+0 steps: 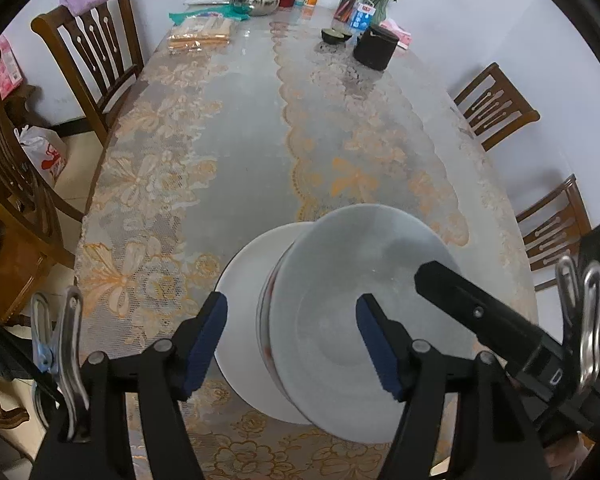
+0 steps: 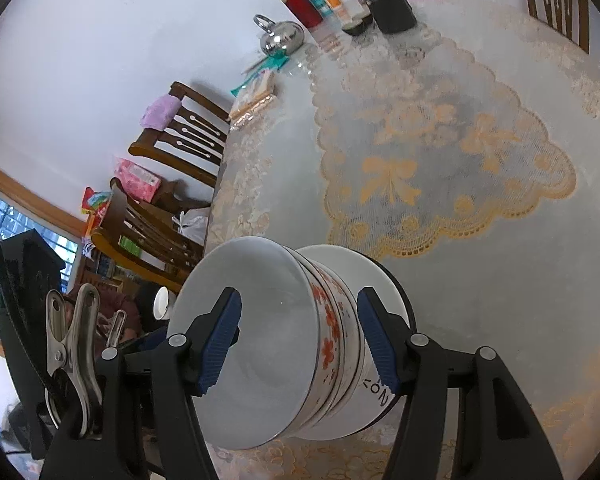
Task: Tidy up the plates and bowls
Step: 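Lower the bowl stack onto the plates and open the right gripper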
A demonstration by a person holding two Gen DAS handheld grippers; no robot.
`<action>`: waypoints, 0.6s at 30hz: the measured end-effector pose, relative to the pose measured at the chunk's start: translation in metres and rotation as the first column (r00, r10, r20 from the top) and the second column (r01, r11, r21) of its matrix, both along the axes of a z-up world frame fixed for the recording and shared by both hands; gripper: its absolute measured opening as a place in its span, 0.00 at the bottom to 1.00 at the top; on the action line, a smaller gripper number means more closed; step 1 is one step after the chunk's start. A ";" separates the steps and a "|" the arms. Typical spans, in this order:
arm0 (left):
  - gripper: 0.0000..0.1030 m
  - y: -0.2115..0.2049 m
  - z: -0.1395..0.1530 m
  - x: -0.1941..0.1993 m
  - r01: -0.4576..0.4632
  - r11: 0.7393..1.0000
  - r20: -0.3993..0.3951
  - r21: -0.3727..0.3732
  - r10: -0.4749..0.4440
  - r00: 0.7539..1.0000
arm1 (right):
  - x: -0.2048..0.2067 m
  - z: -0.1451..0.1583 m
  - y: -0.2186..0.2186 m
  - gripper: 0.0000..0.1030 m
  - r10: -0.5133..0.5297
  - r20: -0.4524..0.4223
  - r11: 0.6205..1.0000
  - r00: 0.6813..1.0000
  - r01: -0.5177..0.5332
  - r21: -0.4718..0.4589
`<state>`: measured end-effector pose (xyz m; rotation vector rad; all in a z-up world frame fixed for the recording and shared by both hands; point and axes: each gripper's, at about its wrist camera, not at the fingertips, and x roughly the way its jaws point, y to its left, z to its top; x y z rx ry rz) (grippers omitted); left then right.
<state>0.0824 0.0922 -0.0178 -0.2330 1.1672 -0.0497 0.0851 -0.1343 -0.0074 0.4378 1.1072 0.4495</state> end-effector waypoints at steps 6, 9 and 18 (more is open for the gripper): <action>0.69 0.001 0.016 -0.011 -0.034 0.999 0.030 0.028 0.033 0.999 | -0.011 0.018 -0.001 0.61 0.027 0.051 0.999 0.998 -0.026 -0.022; 0.69 0.000 0.024 -0.019 -0.055 0.998 0.046 0.033 0.053 0.998 | -0.017 0.027 -0.002 0.61 0.060 0.075 0.998 0.995 -0.058 -0.031; 0.69 -0.008 0.043 -0.053 -0.158 0.986 0.066 0.060 0.154 0.986 | -0.040 0.049 -0.010 0.61 0.181 0.114 0.982 0.977 -0.174 -0.067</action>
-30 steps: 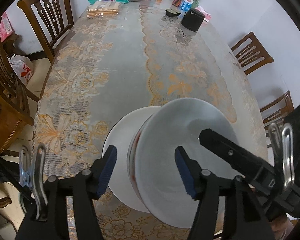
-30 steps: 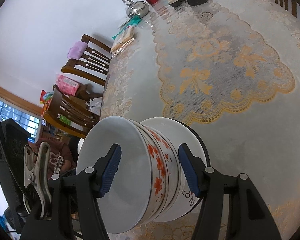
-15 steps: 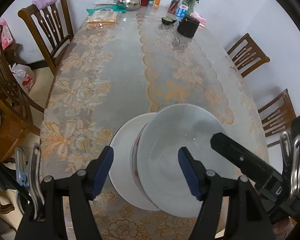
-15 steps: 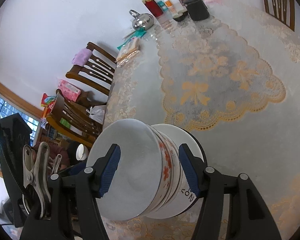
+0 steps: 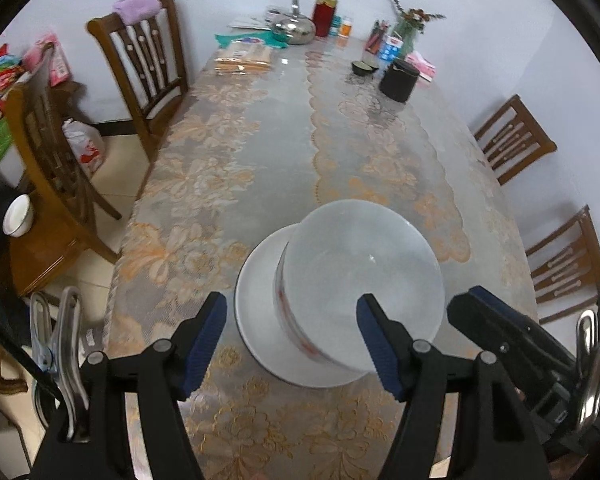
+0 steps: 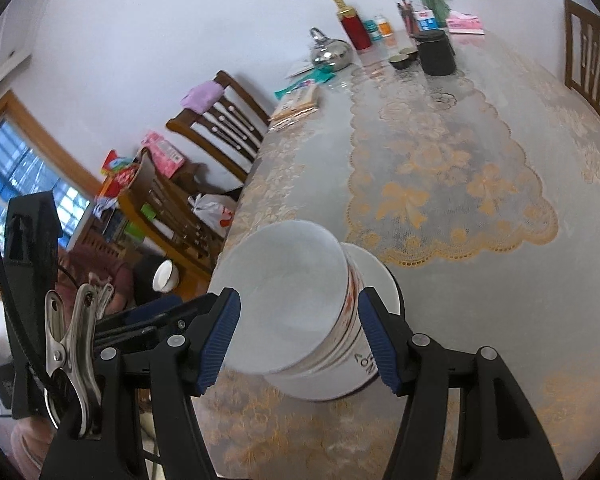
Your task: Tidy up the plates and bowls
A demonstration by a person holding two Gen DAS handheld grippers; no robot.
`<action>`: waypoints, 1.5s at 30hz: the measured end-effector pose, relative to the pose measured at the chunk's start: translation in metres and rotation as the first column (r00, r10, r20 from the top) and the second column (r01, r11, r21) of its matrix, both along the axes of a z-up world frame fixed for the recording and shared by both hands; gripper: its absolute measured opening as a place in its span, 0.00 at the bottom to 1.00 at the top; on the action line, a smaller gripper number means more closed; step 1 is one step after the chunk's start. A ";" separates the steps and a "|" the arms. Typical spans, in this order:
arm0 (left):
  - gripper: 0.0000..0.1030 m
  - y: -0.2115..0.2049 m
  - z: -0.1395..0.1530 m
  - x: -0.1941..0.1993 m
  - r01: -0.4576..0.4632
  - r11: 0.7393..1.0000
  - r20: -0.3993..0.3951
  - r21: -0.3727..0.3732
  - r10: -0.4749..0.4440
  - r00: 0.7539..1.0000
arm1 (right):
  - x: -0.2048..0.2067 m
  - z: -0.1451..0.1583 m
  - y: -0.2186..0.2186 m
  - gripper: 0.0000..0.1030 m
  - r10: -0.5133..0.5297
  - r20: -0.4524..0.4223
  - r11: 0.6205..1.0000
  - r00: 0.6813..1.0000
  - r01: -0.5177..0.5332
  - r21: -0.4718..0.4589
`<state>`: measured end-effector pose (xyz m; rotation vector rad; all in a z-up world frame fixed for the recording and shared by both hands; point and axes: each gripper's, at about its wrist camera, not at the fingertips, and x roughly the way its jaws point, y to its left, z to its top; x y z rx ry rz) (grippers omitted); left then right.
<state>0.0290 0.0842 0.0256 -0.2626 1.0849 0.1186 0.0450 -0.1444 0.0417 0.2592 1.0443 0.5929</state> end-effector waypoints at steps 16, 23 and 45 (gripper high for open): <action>0.69 -0.014 -0.007 -0.052 -0.022 0.998 0.002 0.061 0.022 1.000 | -0.039 -0.006 -0.009 0.61 0.029 0.017 0.994 0.999 -0.027 -0.108; 0.69 -0.014 -0.022 -0.057 0.003 0.999 -0.036 0.049 -0.002 0.999 | -0.047 -0.016 -0.008 0.61 -0.002 -0.003 0.989 1.000 0.002 -0.145; 0.69 -0.023 -0.032 -0.060 0.044 0.998 -0.062 0.040 -0.041 0.997 | -0.057 -0.030 -0.004 0.61 -0.048 -0.070 0.984 0.996 0.035 -0.176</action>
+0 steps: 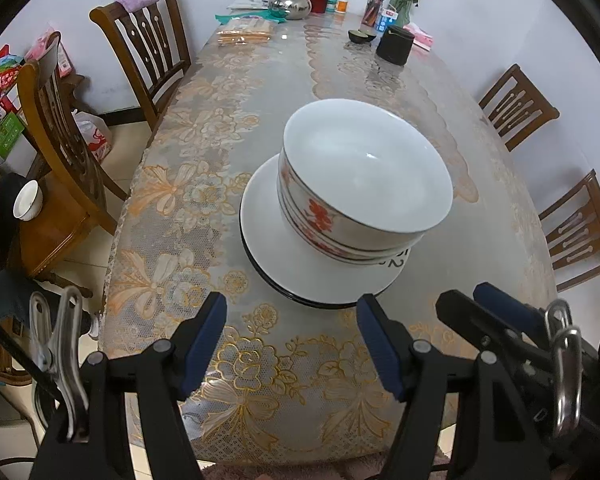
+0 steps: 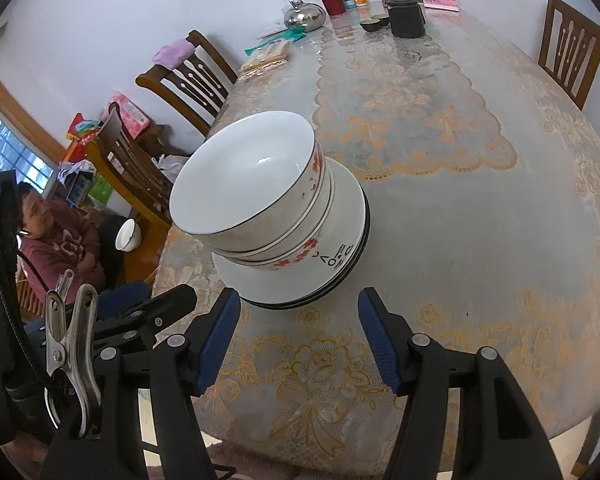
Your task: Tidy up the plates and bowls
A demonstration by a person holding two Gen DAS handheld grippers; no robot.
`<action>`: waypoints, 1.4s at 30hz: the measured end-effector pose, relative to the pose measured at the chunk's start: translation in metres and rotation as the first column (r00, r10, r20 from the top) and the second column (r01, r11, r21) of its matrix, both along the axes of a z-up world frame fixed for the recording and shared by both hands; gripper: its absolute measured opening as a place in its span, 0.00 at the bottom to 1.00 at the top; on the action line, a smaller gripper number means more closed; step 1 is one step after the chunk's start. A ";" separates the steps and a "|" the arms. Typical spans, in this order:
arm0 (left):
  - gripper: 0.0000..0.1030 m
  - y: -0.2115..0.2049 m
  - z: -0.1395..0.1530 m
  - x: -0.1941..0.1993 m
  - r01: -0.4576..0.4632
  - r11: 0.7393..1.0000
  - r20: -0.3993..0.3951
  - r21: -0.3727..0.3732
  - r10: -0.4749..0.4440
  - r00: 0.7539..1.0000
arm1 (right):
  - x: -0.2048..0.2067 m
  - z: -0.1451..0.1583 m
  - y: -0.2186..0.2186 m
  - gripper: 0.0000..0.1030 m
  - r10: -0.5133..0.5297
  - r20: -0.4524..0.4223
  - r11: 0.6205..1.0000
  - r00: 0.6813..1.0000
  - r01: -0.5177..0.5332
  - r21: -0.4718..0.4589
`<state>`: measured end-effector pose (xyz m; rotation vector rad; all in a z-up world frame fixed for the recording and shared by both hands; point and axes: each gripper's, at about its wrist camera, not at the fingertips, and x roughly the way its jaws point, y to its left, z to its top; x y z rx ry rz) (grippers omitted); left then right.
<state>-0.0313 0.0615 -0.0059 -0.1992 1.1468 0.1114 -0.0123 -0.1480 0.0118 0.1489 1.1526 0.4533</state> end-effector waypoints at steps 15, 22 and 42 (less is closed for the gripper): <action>0.69 -0.002 0.000 0.000 0.000 1.000 -0.004 0.000 0.000 1.000 | 0.002 0.000 0.000 0.61 -0.001 -0.003 1.000 1.000 0.001 -0.004; 0.69 -0.003 0.001 0.003 0.005 1.000 -0.009 0.002 -0.005 1.000 | 0.003 0.000 -0.001 0.61 -0.002 -0.003 1.000 1.000 0.002 -0.006; 0.69 -0.003 0.001 0.003 0.003 1.000 -0.009 0.001 -0.003 1.000 | 0.002 0.000 -0.001 0.61 -0.002 -0.003 1.000 1.000 0.002 -0.005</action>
